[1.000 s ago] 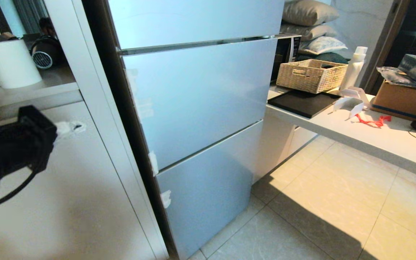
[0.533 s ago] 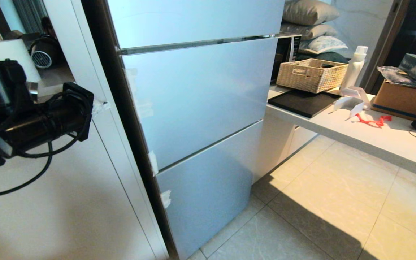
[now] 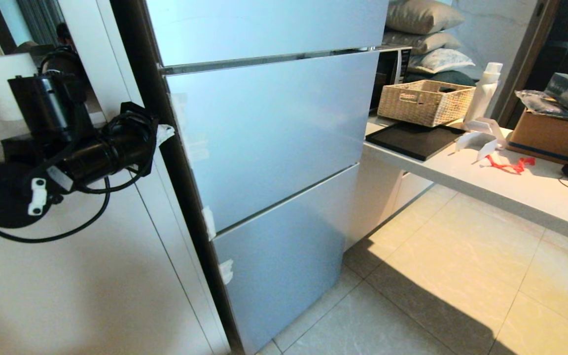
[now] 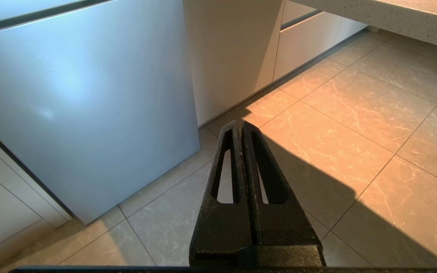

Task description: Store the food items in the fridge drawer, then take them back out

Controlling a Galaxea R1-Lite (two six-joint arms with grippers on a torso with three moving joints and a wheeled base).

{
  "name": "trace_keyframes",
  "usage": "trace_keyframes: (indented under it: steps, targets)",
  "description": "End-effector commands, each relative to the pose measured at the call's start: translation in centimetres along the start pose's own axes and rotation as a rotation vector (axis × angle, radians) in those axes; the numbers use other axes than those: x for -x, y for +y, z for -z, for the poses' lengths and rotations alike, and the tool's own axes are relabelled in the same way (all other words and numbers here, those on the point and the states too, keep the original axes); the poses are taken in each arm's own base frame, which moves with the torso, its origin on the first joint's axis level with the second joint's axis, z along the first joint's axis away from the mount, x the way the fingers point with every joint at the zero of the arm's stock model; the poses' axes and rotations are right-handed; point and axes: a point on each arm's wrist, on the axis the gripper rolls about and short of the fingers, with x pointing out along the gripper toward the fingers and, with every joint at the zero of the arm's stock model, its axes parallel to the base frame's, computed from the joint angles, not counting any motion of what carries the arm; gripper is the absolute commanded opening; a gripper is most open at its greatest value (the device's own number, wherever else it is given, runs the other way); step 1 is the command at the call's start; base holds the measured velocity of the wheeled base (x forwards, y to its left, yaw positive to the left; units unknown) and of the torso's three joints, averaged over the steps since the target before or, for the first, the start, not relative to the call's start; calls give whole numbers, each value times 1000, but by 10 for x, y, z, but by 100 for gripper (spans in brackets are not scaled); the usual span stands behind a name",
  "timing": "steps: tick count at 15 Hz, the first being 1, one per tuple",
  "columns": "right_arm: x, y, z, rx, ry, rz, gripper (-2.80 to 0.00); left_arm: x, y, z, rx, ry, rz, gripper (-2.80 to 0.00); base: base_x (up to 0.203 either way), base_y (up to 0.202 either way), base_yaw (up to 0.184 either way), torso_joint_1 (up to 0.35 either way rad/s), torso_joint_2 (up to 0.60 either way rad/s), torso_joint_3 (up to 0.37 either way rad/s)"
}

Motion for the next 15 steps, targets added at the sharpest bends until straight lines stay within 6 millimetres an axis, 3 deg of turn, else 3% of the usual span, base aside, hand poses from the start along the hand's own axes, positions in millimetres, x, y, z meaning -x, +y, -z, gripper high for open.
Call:
trace_keyframes:
  steps: [1, 9, 15]
  targets:
    - [0, 0, 0, 0, 2, 0, -280, -9, 5, 4, 7, 3, -3, -280, 0, 0, 0, 0, 0, 0]
    - [0, 0, 0, 0, 3, 0, -280, -21, 8, 12, 29, 0, 10, -280, 0, 0, 0, 0, 0, 0]
    - [0, 0, 0, 0, 3, 0, -280, -16, -2, 25, 22, 39, 38, -280, 0, 0, 0, 0, 0, 0]
